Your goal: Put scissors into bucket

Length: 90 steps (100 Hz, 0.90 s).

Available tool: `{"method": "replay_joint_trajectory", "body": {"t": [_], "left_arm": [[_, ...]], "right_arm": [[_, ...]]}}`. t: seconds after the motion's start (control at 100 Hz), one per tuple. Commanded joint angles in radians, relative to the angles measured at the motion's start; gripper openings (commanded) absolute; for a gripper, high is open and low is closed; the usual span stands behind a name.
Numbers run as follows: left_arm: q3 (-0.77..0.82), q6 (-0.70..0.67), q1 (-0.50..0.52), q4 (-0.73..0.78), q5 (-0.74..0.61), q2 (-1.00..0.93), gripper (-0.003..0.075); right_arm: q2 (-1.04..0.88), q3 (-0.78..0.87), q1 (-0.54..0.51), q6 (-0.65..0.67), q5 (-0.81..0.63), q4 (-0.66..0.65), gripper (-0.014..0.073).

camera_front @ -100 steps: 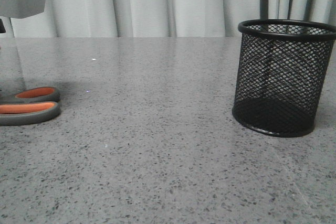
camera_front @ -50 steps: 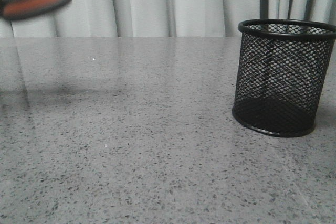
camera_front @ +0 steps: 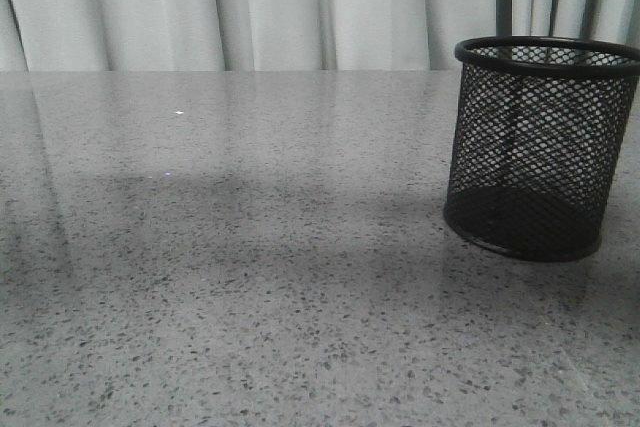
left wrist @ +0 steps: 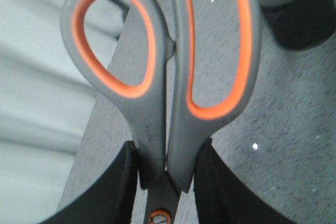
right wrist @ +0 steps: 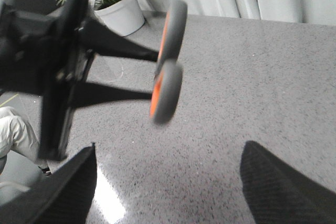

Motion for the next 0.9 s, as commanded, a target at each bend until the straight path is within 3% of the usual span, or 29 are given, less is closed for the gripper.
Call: {"method": "replay_joint_trajectory", "body": {"t": [0.0, 0.36, 0.41, 0.46, 0.55, 0.64, 0.71, 0.81, 0.89], "left_arm": [[-0.025, -0.011, -0.045, -0.038, -0.073, -0.028, -0.0021], [-0.025, -0.011, -0.09, -0.04, -0.073, -0.066, -0.0021], [-0.025, -0.011, -0.09, -0.04, -0.071, -0.066, -0.0021], [-0.025, -0.011, -0.09, -0.04, -0.071, -0.066, -0.0021], [-0.025, -0.011, -0.09, -0.05, -0.071, -0.066, -0.002], [-0.025, -0.011, -0.09, -0.065, -0.071, -0.066, -0.0014], [-0.025, -0.011, -0.09, -0.091, -0.069, -0.067, 0.0055], [-0.025, -0.011, -0.09, -0.119, -0.073, -0.076, 0.0262], [-0.025, -0.011, -0.09, -0.145, -0.079, -0.094, 0.0379]], "right_arm": [[0.031, -0.087, 0.002, -0.011, -0.092, 0.004, 0.0512], [0.142, -0.176, 0.002, -0.011, -0.1, 0.004, 0.0491], [0.144, -0.186, 0.002, -0.011, -0.099, 0.004, 0.0423], [0.144, -0.188, 0.002, -0.011, -0.099, 0.004, 0.0286], [0.142, -0.188, 0.002, -0.011, -0.084, 0.001, -0.0078], [0.142, -0.188, 0.002, -0.013, -0.068, -0.007, -0.0066], [0.142, -0.188, 0.002, -0.013, -0.054, -0.009, -0.0066], [0.135, -0.188, -0.004, -0.013, -0.044, -0.031, -0.0066], [0.12, -0.191, -0.026, -0.013, -0.018, -0.044, -0.0066]]}}
